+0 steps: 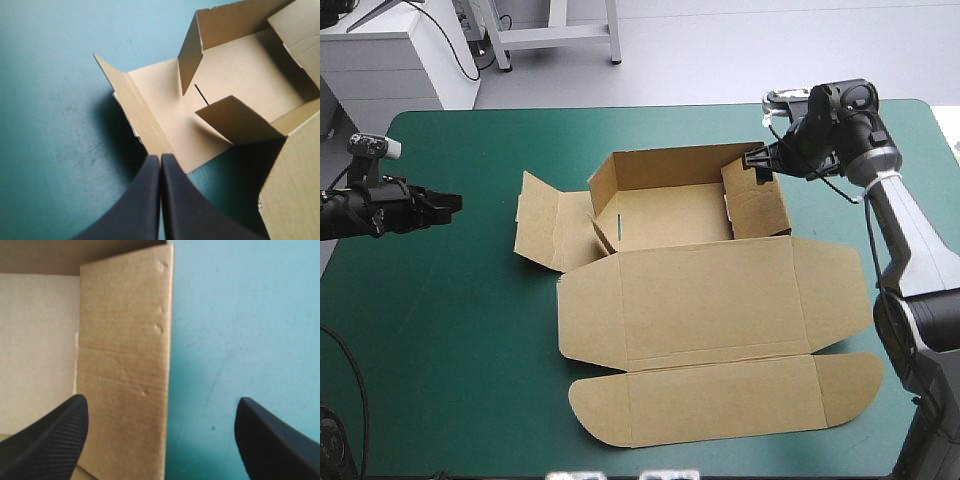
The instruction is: Fold the box
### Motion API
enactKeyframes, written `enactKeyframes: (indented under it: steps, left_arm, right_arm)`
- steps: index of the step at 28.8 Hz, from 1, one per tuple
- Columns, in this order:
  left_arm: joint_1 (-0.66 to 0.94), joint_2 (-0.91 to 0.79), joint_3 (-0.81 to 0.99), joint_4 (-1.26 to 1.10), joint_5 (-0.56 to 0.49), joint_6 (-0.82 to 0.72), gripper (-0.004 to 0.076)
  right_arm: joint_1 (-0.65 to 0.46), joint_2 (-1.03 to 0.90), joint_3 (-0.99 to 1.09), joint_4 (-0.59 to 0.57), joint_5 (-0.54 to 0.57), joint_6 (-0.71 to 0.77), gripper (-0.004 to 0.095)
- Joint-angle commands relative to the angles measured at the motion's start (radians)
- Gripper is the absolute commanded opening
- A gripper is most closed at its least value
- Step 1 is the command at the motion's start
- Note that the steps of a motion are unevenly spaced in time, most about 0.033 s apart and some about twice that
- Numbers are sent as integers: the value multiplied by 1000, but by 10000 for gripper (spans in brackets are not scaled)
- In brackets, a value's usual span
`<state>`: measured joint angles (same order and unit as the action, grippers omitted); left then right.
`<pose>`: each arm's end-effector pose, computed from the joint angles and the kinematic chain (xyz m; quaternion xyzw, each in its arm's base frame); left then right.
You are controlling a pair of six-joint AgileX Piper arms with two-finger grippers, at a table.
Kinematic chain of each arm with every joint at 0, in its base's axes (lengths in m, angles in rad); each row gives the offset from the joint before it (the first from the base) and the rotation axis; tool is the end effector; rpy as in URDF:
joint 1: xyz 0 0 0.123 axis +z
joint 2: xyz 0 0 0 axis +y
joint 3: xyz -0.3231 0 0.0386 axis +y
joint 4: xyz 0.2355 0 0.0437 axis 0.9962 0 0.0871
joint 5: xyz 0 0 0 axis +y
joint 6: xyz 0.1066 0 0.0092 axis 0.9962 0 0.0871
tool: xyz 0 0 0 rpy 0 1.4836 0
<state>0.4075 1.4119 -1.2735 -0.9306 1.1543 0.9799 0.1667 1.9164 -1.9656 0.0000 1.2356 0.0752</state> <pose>0.2757 0.0335 0.3983 0.1484 0.8724 -0.2318 0.4039 0.4214 0.0709 0.3738 -0.0445 0.9713 0.0282 0.2319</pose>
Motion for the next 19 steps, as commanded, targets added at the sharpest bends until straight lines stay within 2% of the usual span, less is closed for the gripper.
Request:
enactKeyframes:
  steps: [1, 4, 15, 17, 19]
  left_arm:
    - [1, -14, -26, -65, -14, -39, -8]
    - [1, 6, -26, -65, -14, -53, -8]
    - [1, 71, -26, -54, -4, -66, -8]
    - [1, 74, -26, -54, -3, -66, -8]
    - [1, 76, -26, -54, -3, -61, -8]
  right_arm:
    - [0, -107, 97, 25, 16, 2, 746]
    - [0, -104, 198, 84, -16, -20, 746]
    - [0, -48, 226, 94, -101, -20, 735]
    - [0, -48, 226, 94, -94, -20, 679]
    - [0, -46, 226, 88, -86, -17, 575]
